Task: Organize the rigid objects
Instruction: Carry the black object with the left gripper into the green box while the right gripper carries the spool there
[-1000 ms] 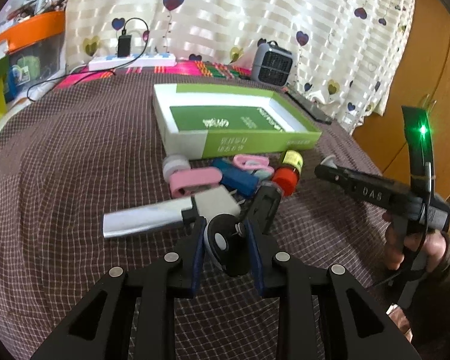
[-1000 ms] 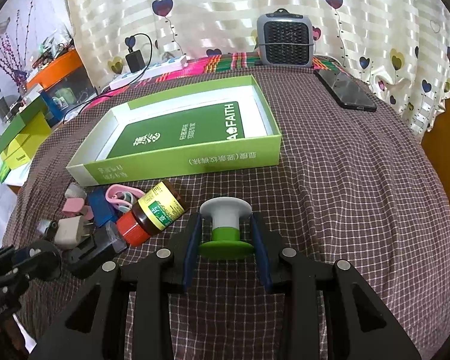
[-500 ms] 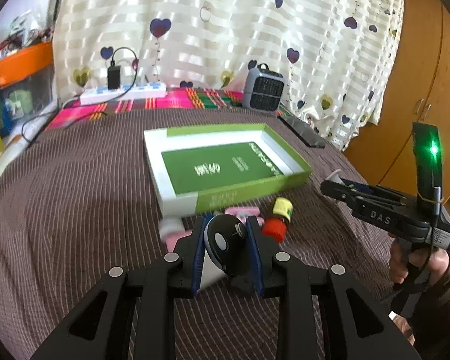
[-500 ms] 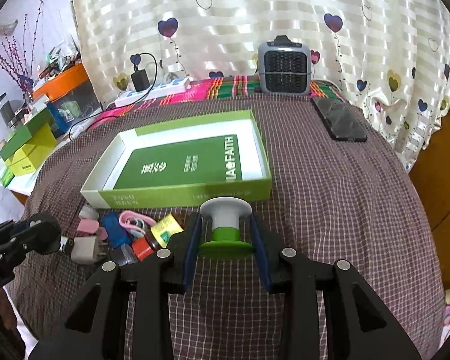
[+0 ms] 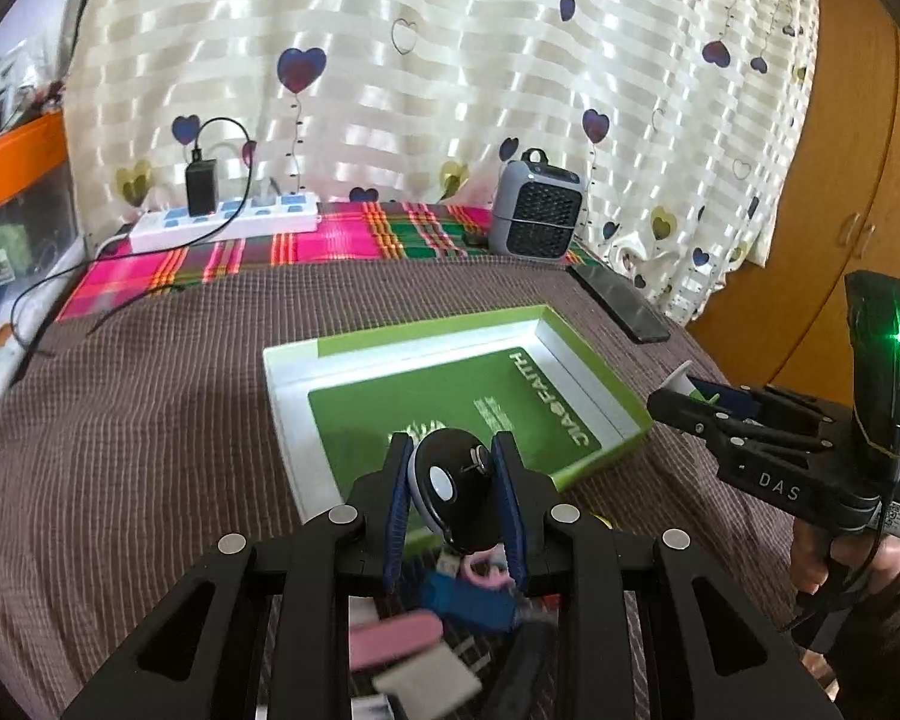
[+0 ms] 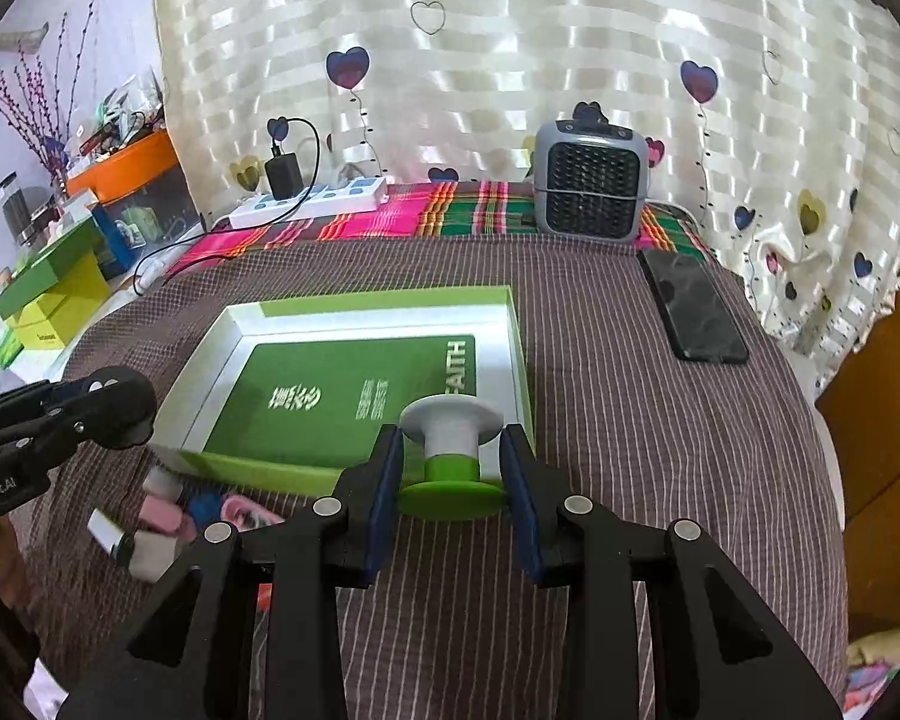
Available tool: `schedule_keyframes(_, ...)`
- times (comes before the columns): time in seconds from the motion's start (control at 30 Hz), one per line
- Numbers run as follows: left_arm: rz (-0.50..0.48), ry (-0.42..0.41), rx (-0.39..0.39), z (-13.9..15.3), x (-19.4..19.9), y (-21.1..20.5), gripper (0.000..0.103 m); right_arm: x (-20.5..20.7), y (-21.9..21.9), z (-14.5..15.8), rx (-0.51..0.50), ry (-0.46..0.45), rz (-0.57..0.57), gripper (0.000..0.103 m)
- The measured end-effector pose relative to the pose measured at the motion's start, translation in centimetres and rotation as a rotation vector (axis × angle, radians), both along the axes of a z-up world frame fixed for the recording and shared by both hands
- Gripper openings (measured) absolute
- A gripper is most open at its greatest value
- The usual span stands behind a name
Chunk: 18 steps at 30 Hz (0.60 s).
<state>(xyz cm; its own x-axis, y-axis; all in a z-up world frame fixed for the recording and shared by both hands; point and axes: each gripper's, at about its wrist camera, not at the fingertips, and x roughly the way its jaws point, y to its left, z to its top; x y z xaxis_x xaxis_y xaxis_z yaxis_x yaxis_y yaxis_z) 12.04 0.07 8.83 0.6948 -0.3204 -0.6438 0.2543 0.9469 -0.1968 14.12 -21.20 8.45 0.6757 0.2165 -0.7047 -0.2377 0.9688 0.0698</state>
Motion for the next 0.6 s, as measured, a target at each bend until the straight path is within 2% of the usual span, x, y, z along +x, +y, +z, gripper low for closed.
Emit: schedule_keyframes(0.6,0.007,0.091,0.041,-3.5,8.5,-1.5,0.025,8.1,2.1,-2.9,-0.037,0.084,0.050,0.035)
